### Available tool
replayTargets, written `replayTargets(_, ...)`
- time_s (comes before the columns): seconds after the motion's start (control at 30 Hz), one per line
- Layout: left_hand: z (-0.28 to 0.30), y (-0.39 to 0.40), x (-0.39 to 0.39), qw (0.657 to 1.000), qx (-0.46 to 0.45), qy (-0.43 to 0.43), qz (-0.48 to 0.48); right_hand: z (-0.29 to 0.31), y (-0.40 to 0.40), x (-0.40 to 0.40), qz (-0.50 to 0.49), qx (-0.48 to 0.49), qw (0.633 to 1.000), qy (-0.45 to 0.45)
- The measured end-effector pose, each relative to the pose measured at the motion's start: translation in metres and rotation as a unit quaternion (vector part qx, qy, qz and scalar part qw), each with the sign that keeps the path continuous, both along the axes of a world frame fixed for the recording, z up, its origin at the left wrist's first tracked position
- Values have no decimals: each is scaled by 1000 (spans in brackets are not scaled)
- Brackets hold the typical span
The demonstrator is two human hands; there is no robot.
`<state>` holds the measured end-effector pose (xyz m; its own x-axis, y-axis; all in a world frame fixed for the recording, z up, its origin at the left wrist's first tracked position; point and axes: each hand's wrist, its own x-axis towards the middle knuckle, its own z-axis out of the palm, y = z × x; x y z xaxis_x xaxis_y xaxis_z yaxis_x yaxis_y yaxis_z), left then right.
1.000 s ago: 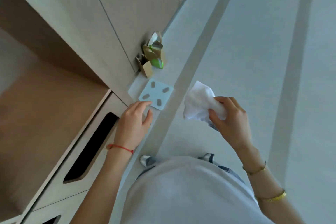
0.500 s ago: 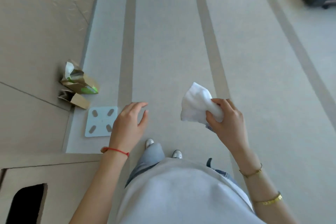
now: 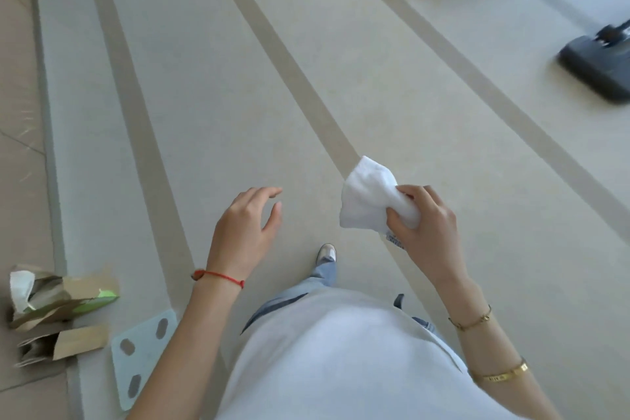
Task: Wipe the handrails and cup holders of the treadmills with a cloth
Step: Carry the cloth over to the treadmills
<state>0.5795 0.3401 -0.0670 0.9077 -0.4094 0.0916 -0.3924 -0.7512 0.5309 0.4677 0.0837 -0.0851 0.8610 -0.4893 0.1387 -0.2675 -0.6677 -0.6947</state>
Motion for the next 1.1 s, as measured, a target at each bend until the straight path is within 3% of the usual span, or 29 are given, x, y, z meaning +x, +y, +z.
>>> replayTargets(0.47,15,-198,257,983,24,-13,-183,11,-154,174,-188,-22,982,12)
replayTargets(0.77,3,-362,376,974,22,8,-224,-6,-299,280,-216,-6,976,9)
replayTargets(1.1,22,-565,499,972,4,2,-236,20,-501,412,-209,-26,978,8)
